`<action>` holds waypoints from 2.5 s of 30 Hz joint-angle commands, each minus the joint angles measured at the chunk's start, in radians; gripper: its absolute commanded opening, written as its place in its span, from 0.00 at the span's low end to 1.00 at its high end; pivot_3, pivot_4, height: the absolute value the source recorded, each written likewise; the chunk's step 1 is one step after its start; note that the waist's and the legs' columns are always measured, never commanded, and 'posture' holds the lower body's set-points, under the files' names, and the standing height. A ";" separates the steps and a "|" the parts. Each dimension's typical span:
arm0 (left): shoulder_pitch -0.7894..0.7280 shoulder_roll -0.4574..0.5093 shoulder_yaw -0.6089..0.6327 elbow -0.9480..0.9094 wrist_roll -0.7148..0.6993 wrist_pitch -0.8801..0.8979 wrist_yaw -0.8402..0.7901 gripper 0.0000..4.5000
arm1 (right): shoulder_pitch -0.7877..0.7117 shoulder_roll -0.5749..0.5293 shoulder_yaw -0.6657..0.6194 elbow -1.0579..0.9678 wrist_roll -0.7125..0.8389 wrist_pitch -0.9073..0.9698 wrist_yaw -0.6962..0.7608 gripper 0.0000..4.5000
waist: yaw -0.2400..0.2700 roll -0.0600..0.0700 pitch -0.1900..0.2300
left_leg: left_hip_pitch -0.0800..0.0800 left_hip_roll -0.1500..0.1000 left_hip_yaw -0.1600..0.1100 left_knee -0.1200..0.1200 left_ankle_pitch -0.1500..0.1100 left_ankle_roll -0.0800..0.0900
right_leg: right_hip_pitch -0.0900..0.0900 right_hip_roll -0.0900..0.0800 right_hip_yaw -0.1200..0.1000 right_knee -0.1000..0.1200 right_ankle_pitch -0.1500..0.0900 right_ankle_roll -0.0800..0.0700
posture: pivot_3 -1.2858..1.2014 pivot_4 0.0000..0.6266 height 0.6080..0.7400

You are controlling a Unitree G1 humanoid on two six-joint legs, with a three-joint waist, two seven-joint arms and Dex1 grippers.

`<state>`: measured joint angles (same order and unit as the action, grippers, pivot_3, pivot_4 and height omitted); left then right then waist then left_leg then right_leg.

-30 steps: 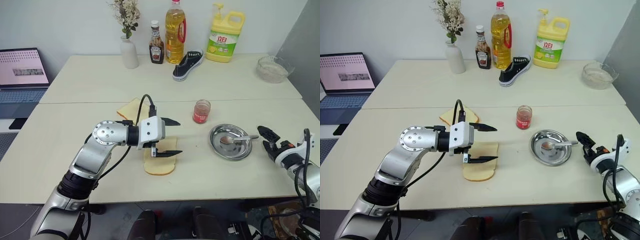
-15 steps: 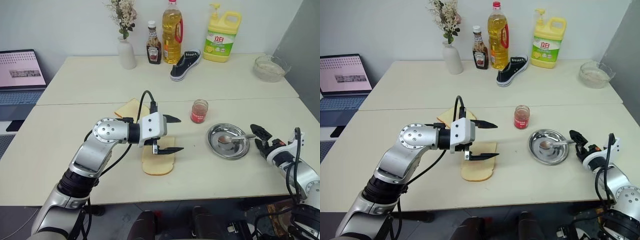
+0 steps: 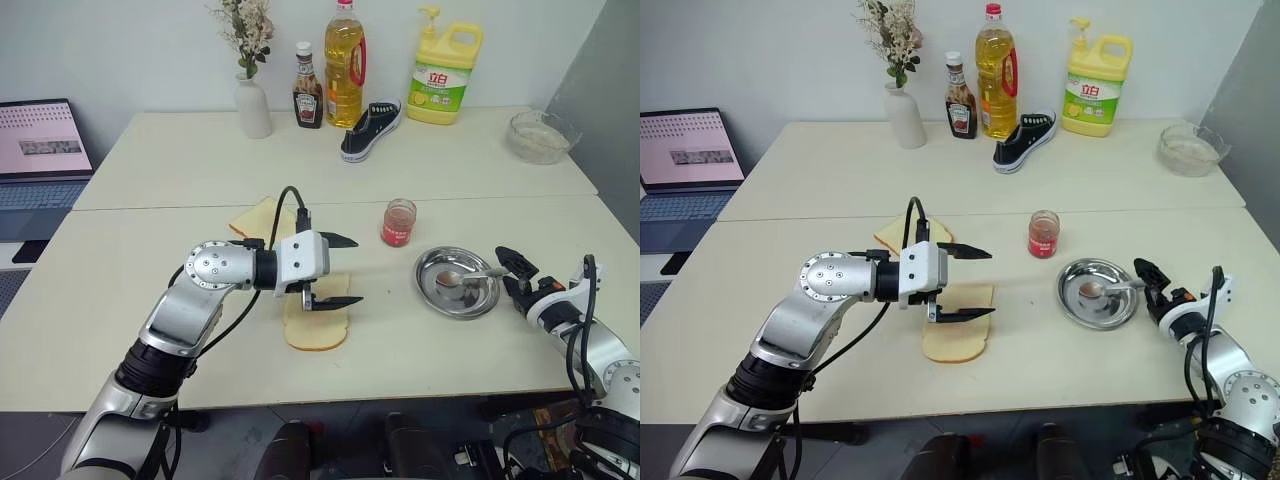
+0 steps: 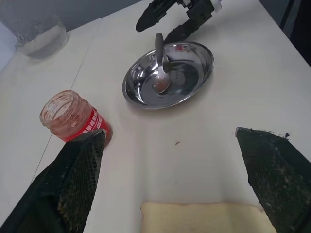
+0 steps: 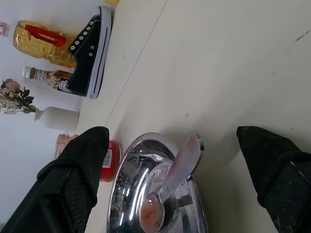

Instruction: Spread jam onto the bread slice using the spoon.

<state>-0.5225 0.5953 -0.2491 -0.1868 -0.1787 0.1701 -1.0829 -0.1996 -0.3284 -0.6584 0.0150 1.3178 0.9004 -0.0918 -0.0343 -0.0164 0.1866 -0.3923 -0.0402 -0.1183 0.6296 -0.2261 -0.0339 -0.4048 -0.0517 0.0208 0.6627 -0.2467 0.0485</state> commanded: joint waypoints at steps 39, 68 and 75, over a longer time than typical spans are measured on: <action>-0.106 -0.004 0.107 0.134 -0.017 -0.006 0.059 1.00 | -0.335 -0.420 0.276 -0.224 0.041 0.097 0.129 0.01 | 0.001 0.002 0.001 | -0.002 -0.001 -0.001 0.000 0.000 0.000 | 0.000 -0.001 -0.002 -0.002 -0.002 0.004 | 0.52 0.24 1.00; -0.072 -0.091 0.092 0.119 0.086 0.042 0.240 1.00 | -0.654 -0.218 0.710 0.144 -0.859 -0.275 0.598 0.01 | 0.002 0.002 0.001 | -0.006 -0.001 -0.003 0.000 0.000 0.000 | -0.004 -0.002 -0.004 -0.002 0.001 -0.001 | 0.52 0.24 1.00; -0.075 -0.087 0.096 0.111 0.082 0.050 0.242 1.00 | -0.612 -0.204 0.802 0.158 -1.036 -0.417 0.648 0.01 | 0.002 0.002 0.001 | -0.006 -0.001 -0.004 0.000 0.000 0.000 | -0.004 -0.003 -0.004 -0.002 0.001 -0.001 | 0.52 0.24 1.00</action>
<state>-0.5867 0.5041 -0.1697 -0.0351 -0.0934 0.2178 -0.8531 -0.8144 -0.5290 0.1391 0.1911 0.3232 0.5408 0.5399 -0.0320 -0.0148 0.1876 -0.3985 -0.0420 -0.1219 0.6295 -0.2261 -0.0342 -0.4093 -0.0543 0.0172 0.6608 -0.2456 0.0479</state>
